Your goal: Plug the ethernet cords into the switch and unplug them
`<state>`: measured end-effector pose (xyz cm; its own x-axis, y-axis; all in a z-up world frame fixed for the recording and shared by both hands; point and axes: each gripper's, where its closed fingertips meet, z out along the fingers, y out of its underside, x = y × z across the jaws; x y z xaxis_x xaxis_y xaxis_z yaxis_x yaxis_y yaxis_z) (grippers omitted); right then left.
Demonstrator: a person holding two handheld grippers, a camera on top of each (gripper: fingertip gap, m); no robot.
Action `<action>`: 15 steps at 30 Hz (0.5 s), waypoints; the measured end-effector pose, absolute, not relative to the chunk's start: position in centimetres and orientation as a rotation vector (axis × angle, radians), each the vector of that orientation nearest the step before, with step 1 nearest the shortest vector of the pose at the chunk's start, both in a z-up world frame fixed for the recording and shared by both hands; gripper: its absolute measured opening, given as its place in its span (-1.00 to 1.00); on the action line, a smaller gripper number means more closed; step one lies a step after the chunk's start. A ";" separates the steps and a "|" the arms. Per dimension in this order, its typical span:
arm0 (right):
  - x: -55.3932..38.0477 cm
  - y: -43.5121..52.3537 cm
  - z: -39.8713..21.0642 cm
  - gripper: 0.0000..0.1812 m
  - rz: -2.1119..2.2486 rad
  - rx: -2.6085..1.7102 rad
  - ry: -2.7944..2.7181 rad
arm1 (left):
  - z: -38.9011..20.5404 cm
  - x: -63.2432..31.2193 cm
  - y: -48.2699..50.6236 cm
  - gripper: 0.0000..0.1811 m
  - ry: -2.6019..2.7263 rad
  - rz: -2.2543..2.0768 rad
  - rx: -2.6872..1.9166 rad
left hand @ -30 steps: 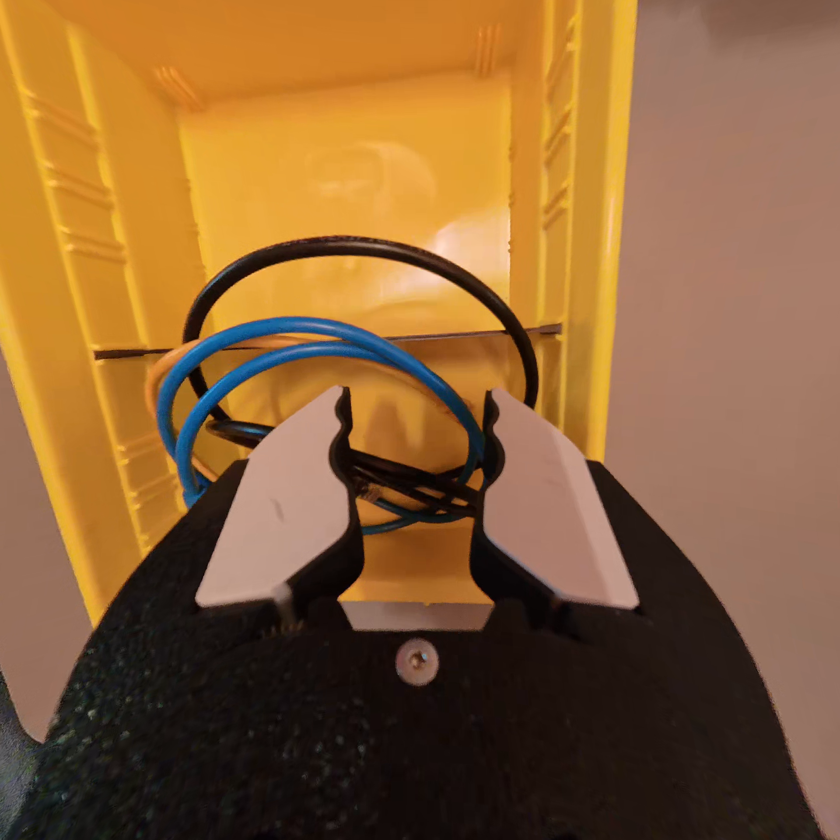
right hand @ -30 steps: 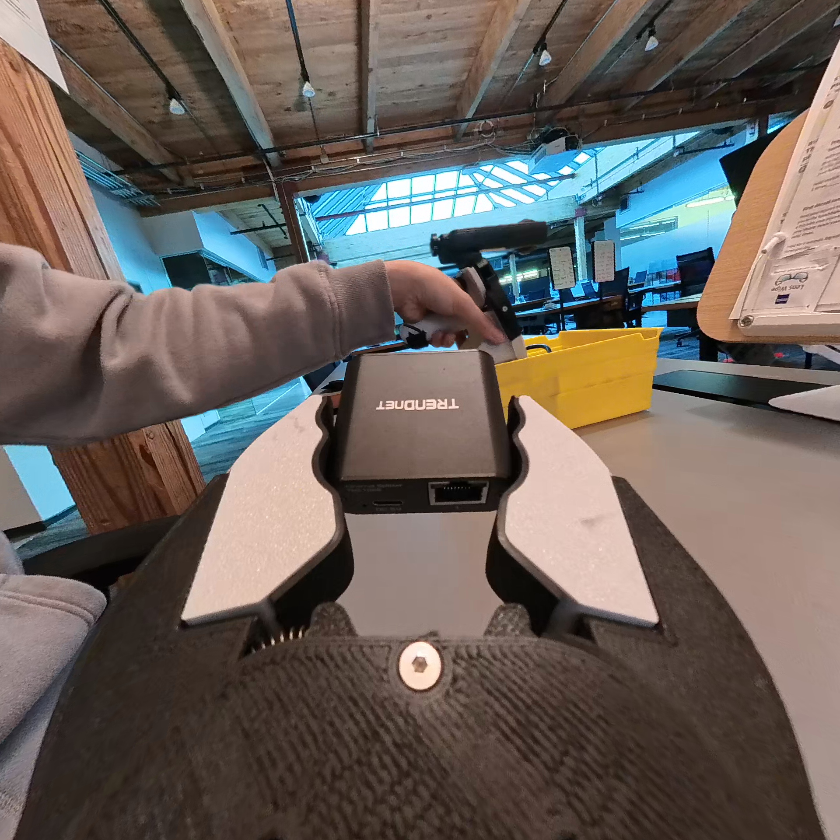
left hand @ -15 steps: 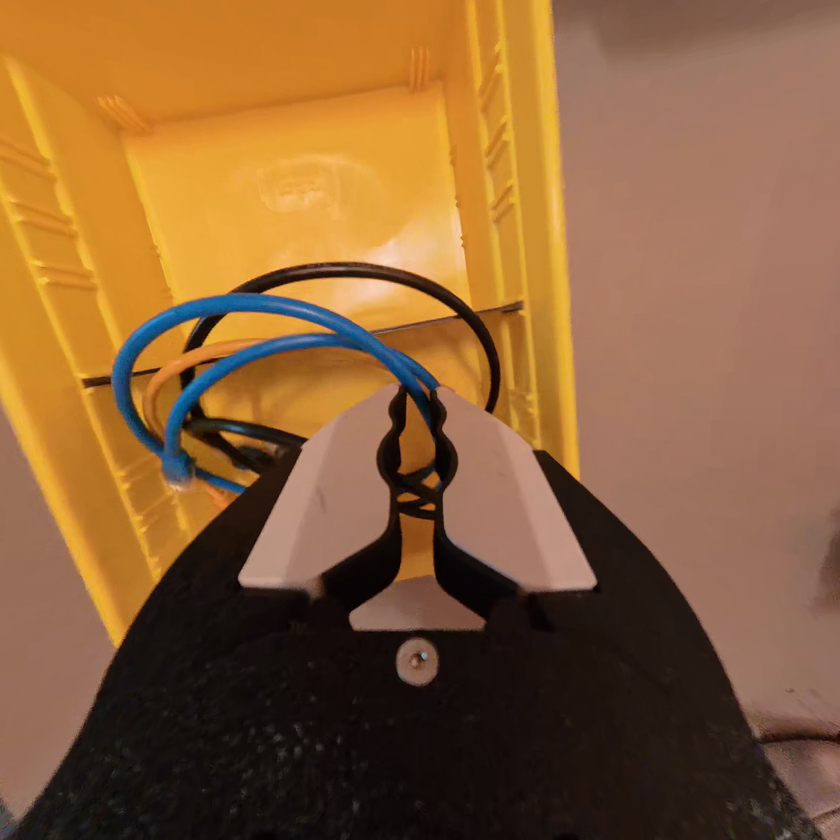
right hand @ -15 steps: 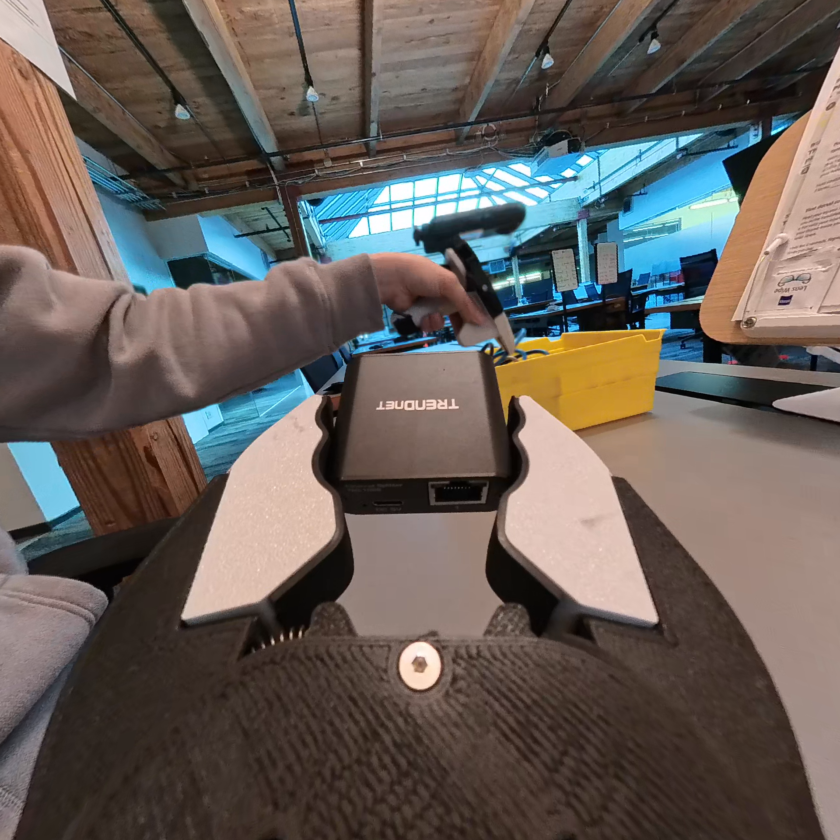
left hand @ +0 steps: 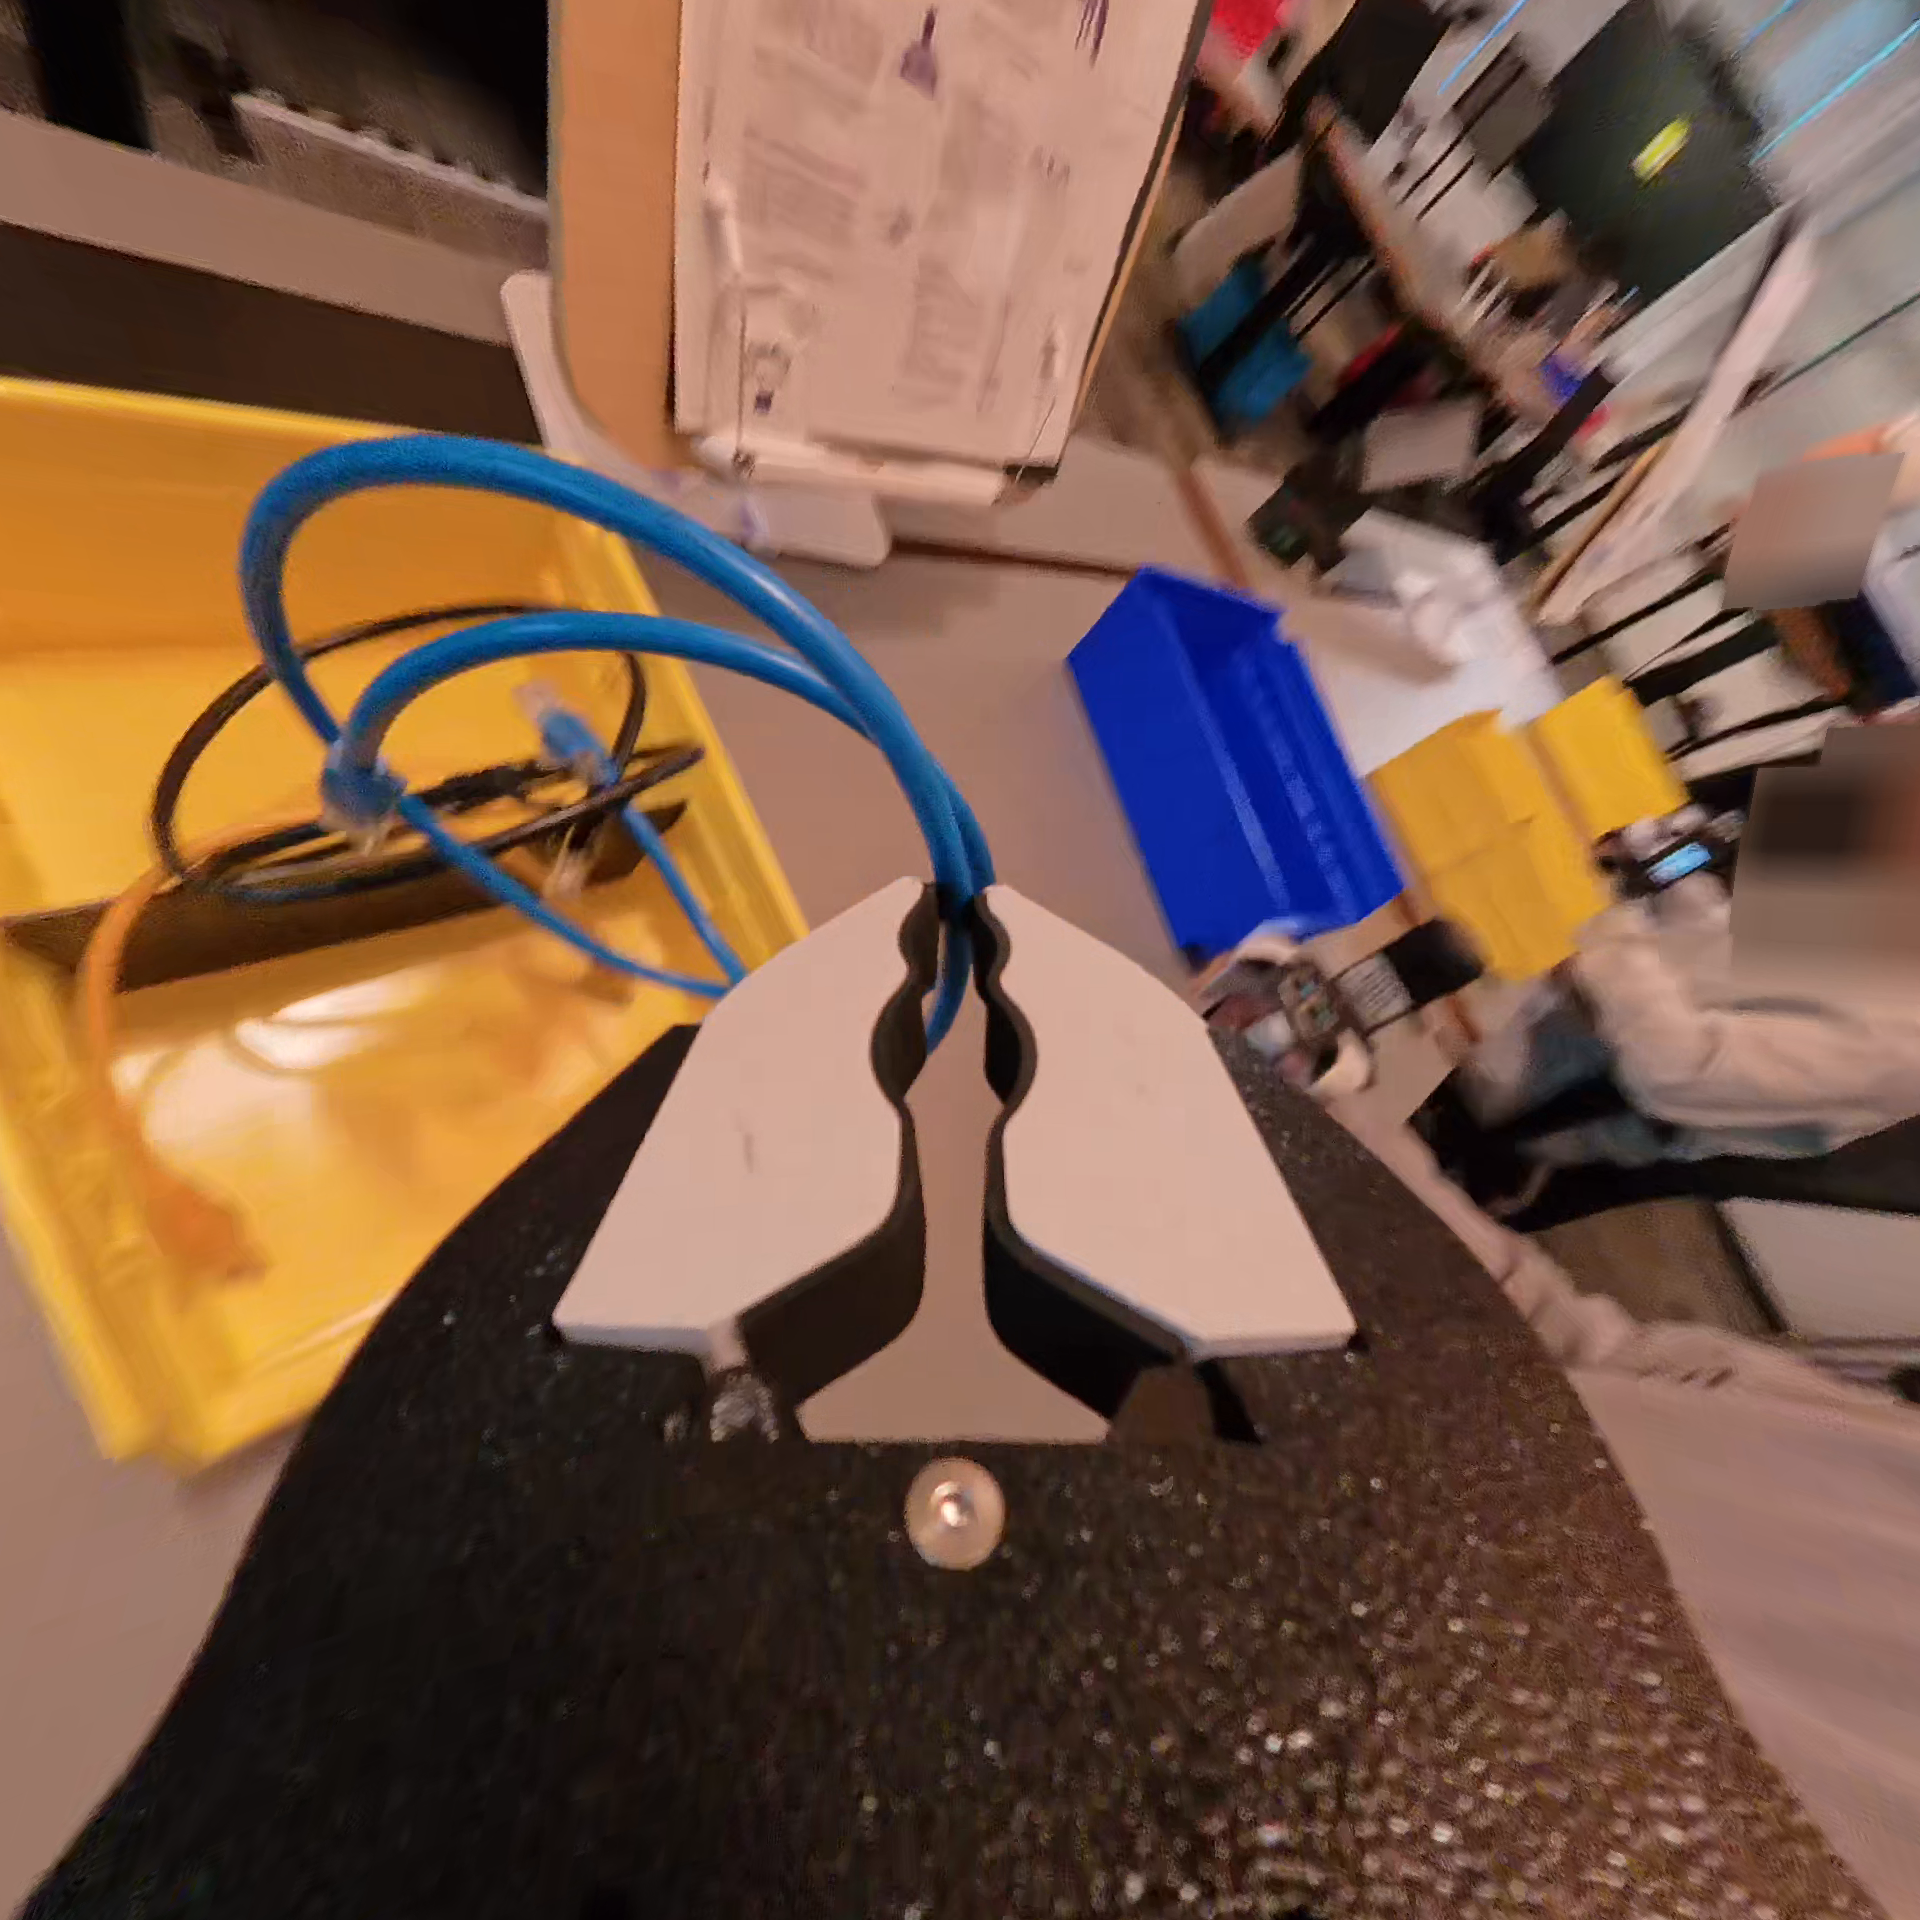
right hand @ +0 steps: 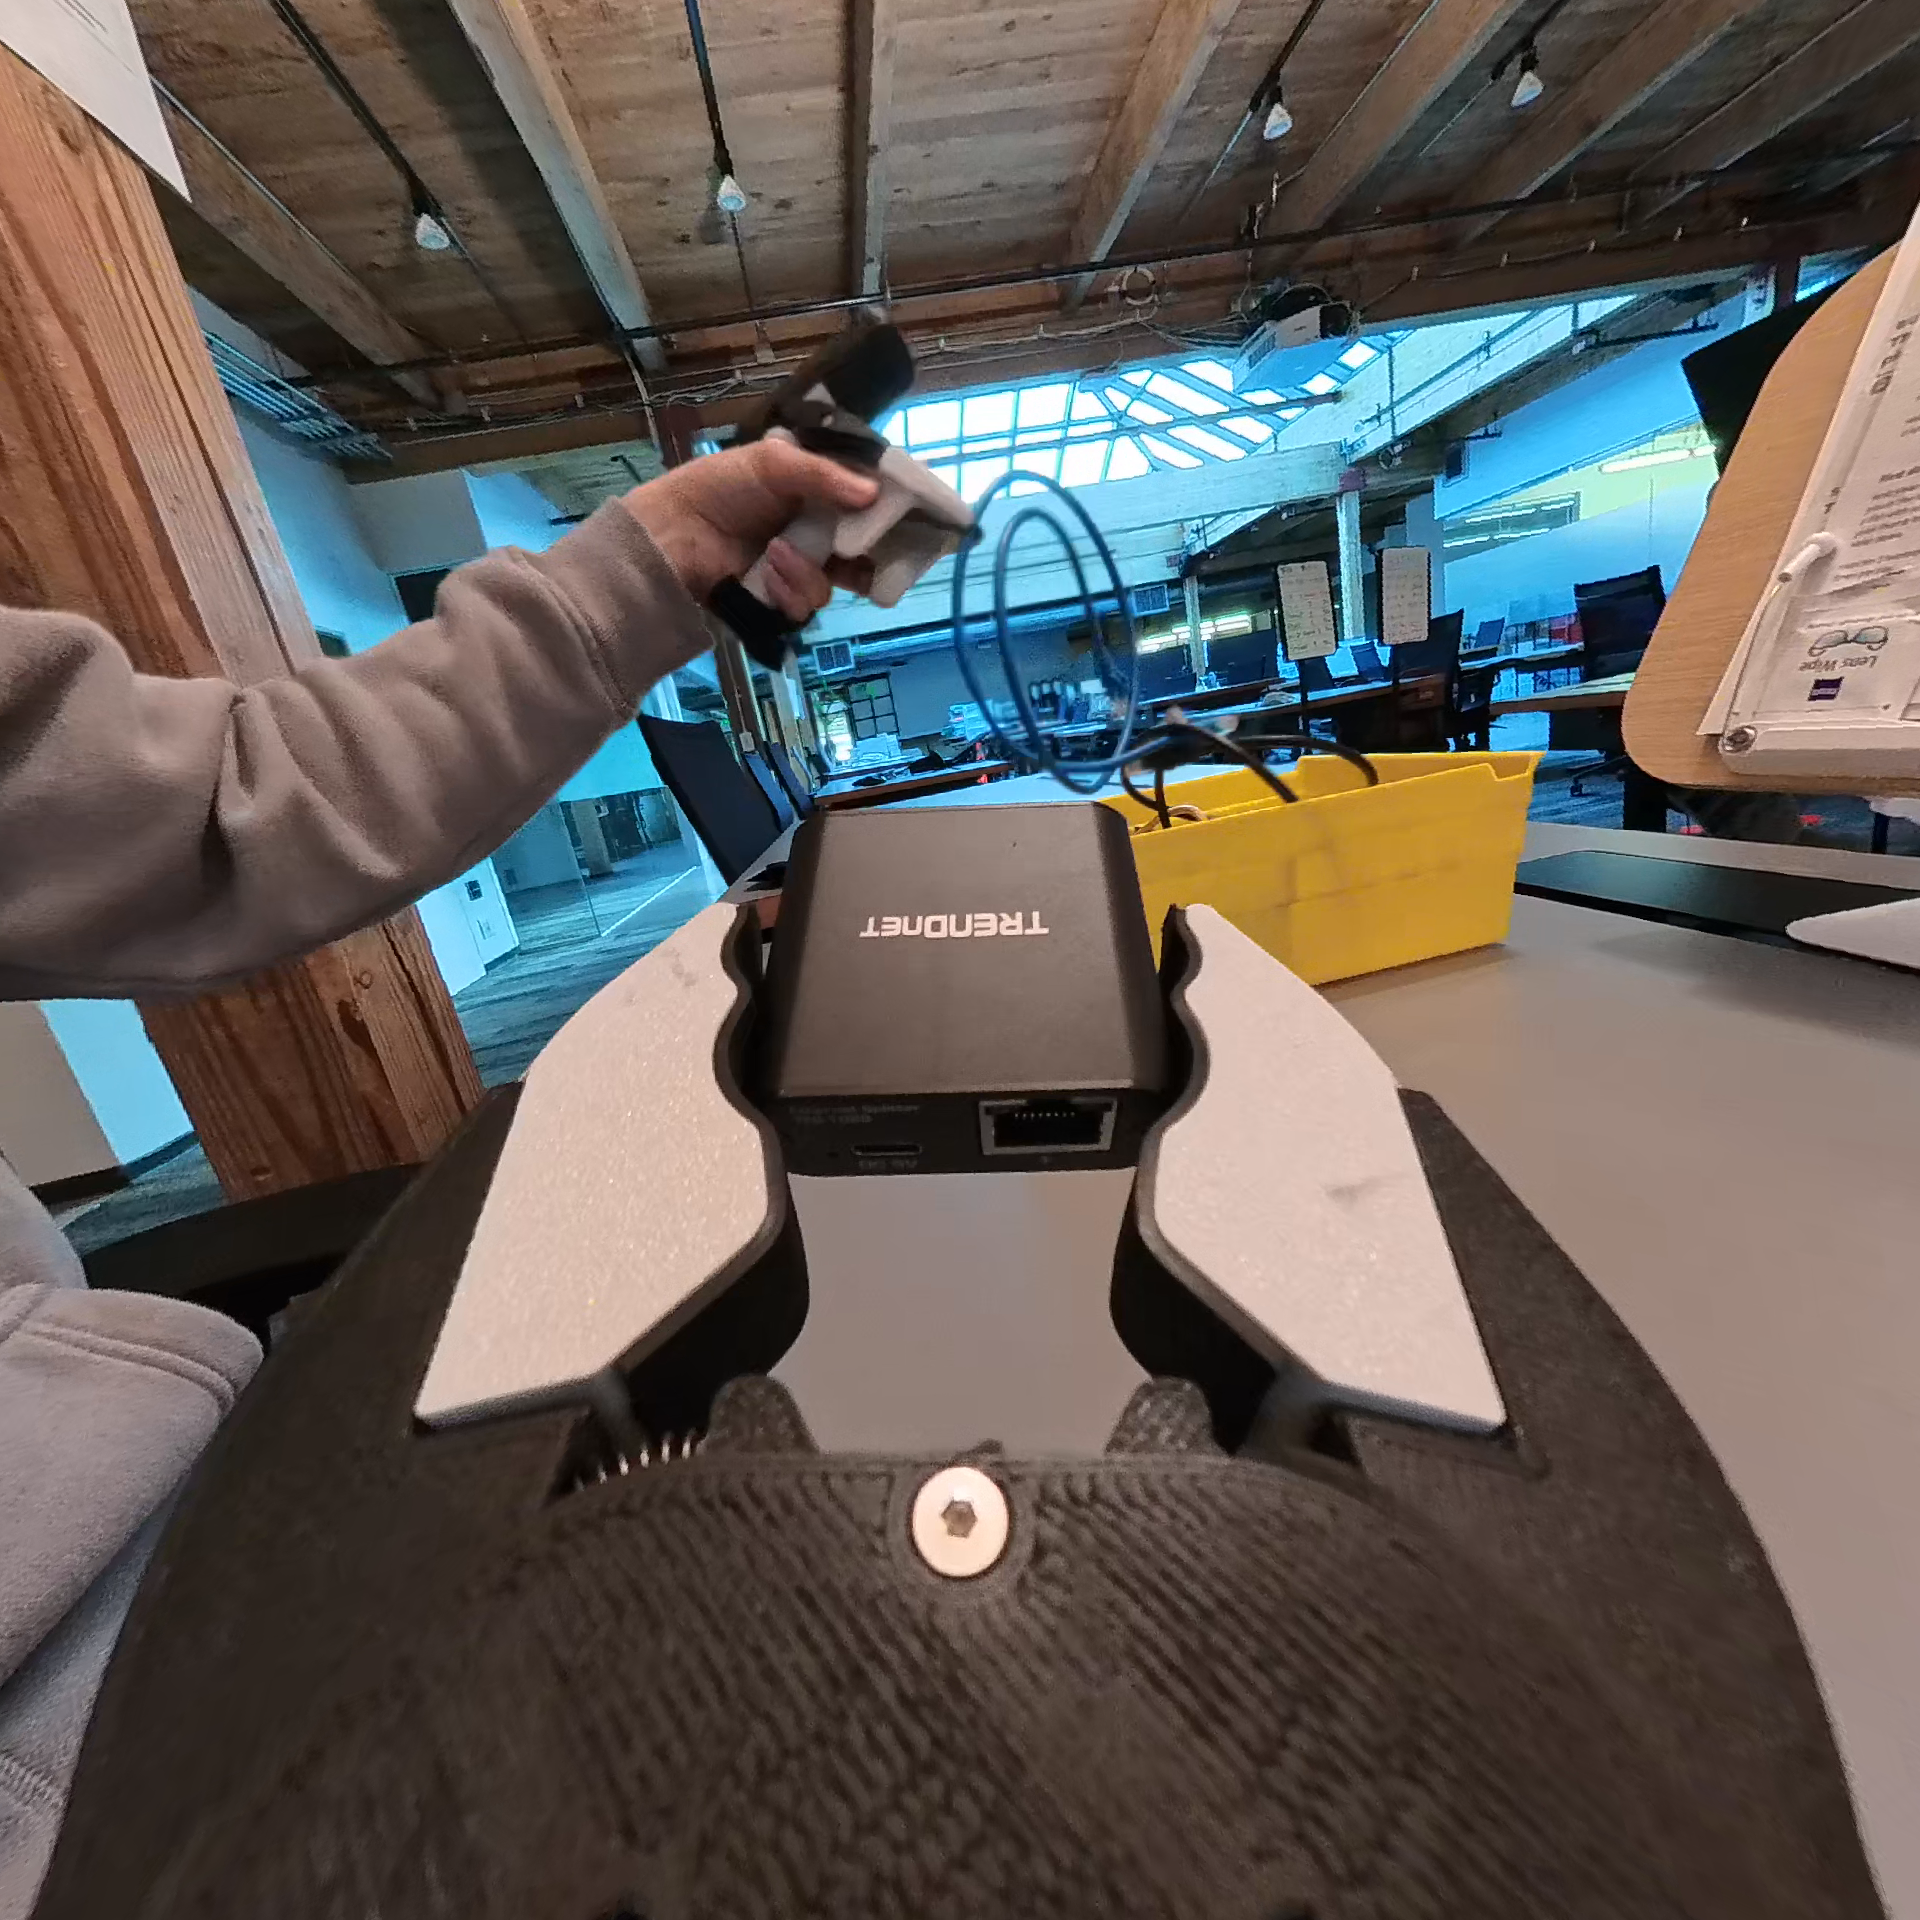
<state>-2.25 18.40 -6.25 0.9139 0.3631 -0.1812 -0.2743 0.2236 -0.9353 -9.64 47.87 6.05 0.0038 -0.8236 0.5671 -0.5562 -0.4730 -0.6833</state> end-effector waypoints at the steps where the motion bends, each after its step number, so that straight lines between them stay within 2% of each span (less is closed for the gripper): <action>1: -2.3 18.4 -6.2 -0.18 0.439 -1.271 -0.081 | 5.3 -10.8 47.7 -0.94 1.506 -1.359 -2.029; 8: -2.3 18.4 -6.3 -0.18 0.433 -1.273 -0.086 | 2.6 -18.1 45.6 -0.94 1.867 -0.928 -2.012; 15: -2.5 18.5 -6.3 -0.18 0.427 -1.282 -0.094 | 2.9 -20.5 46.7 -0.93 1.854 -0.619 -1.983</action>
